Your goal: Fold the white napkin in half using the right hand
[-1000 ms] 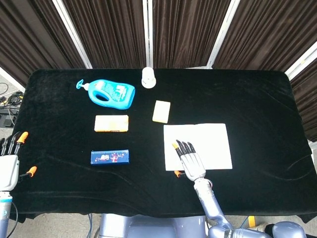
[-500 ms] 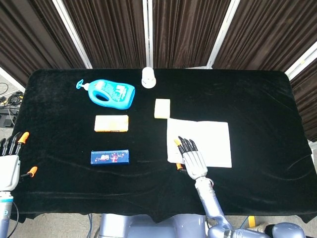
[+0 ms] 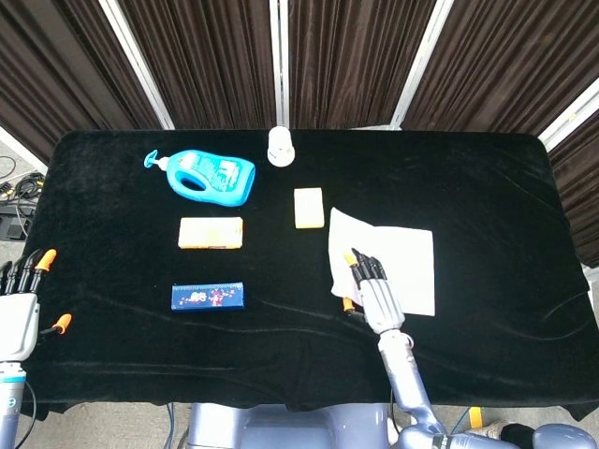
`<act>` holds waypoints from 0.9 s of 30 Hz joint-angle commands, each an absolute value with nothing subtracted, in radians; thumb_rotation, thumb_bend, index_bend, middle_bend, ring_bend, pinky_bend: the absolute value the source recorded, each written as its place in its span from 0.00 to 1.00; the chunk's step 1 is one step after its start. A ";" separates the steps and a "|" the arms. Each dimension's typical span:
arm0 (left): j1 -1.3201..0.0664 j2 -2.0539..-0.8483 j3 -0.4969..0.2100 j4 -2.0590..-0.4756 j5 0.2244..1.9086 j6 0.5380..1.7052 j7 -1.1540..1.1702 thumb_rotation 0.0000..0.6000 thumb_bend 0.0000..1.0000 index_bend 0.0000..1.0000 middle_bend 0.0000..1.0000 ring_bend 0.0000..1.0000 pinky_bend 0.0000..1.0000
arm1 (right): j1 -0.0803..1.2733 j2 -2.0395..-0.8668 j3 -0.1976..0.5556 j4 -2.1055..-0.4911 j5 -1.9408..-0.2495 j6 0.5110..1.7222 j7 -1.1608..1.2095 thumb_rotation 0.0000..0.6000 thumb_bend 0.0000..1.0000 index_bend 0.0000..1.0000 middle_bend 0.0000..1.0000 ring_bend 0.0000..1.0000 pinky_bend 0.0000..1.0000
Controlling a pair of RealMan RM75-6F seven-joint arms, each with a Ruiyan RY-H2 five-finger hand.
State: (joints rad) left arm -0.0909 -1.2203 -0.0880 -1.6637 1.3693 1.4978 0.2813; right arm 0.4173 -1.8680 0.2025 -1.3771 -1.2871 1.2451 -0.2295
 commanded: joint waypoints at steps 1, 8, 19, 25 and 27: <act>-0.091 -1.221 -0.087 -1.662 1.373 1.500 0.283 1.00 0.22 0.00 0.00 0.00 0.00 | 0.389 -1.839 0.214 -1.389 -1.302 1.318 -0.246 1.00 0.46 0.00 0.00 0.00 0.00; -0.088 -1.224 -0.083 -1.667 1.387 1.512 0.290 1.00 0.22 0.00 0.00 0.00 0.00 | 0.338 -1.762 0.201 -1.447 -1.308 1.380 -0.261 1.00 0.40 0.00 0.00 0.00 0.00; -0.077 -1.229 -0.070 -1.680 1.435 1.550 0.306 1.00 0.22 0.00 0.00 0.00 0.00 | 0.243 -1.617 0.183 -1.484 -1.307 1.461 -0.217 1.00 0.36 0.00 0.00 0.00 0.00; -0.076 -1.231 -0.069 -1.678 1.444 1.554 0.308 1.00 0.22 0.00 0.00 0.00 0.00 | 0.208 -1.559 0.159 -1.476 -1.331 1.478 -0.170 1.00 0.33 0.00 0.00 0.00 0.00; -0.076 -1.231 -0.070 -1.676 1.447 1.555 0.305 1.00 0.22 0.00 0.00 0.00 0.00 | 0.201 -1.537 0.146 -1.474 -1.358 1.488 -0.163 1.00 0.32 0.00 0.00 0.00 0.00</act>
State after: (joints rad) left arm -0.0761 -1.2313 -0.0696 -1.6768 1.4469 1.5547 0.3058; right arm 0.2091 -1.5537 0.1571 -1.4766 -1.3400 1.4786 -0.1710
